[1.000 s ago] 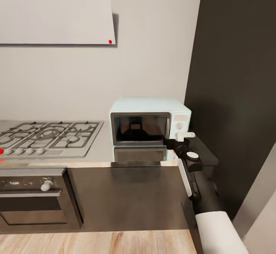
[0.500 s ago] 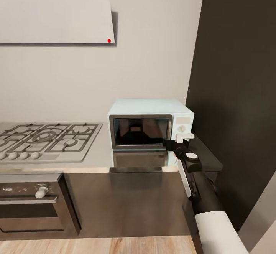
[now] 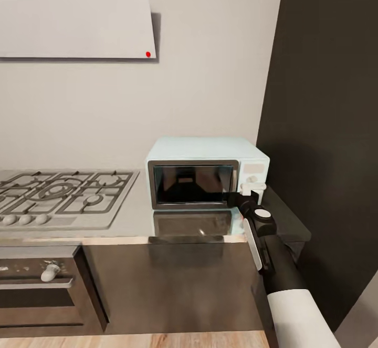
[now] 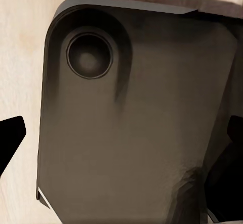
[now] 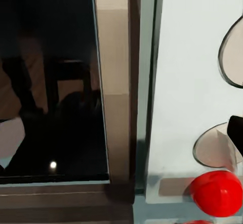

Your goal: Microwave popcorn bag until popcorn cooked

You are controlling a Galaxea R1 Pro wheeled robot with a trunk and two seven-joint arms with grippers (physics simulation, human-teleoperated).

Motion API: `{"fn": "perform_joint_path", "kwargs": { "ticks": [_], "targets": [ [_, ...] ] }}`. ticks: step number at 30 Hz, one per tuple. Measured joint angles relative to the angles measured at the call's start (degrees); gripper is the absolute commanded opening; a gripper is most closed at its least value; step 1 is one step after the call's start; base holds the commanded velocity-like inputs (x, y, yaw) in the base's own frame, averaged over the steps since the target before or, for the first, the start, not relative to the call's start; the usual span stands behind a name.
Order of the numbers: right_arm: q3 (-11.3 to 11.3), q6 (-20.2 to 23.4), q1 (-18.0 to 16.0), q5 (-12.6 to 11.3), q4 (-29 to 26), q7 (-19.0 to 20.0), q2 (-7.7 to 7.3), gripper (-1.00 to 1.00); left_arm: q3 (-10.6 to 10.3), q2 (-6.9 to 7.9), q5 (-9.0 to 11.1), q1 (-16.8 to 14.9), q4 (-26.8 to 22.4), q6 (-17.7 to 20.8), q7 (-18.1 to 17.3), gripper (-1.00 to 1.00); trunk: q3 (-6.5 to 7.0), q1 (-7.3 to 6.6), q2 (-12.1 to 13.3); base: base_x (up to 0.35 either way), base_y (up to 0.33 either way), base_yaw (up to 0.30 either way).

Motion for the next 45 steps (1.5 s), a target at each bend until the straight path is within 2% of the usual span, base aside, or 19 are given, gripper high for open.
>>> {"fn": "perform_joint_path", "kwargs": {
  "ticks": [9,12,16,20,32,38,45],
  "targets": [
    [0.00,0.02,0.00,0.00,0.00,-0.09,0.01,1.00,0.00,0.00,0.03,0.00,0.00,0.00,0.00,1.00,0.00,0.00,0.00,0.102,0.000,0.000],
    [-0.05,0.13,1.22,0.08,-1.68,0.19,0.05,1.00,0.01,0.00,-0.01,0.01,-0.01,0.00,0.00,1.00,-0.01,-0.01,-0.03,0.059,0.000,0.000],
    [-0.31,0.53,1.16,1.60,-1.13,0.10,0.67,1.00,0.17,-0.08,0.04,0.01,-0.27,0.00,0.16,1.00,-0.01,-0.01,0.01,0.000,0.000,0.000],
    [0.07,0.99,1.20,2.29,-0.62,0.17,0.18,1.00,0.16,-0.09,0.04,0.00,-0.27,0.00,0.16,1.00,-0.01,-0.01,0.02,0.000,0.000,0.000],
    [0.28,0.98,1.19,3.85,-0.51,0.15,0.36,1.00,0.11,-0.09,0.04,0.01,-0.27,0.01,0.16,1.00,-0.01,-0.01,0.01,0.000,0.000,0.000],
    [0.25,1.06,1.27,5.46,-0.76,-0.18,0.34,1.00,0.19,-0.09,0.04,0.03,-0.31,0.01,0.16,1.00,-0.02,-0.02,-0.01,0.000,0.043,0.000],
    [0.24,0.82,1.35,5.48,-0.75,-0.16,0.25,1.00,0.20,-0.09,0.04,0.03,-0.31,0.02,0.16,1.00,-0.02,-0.02,-0.01,0.000,0.003,0.000]
  ]
}}
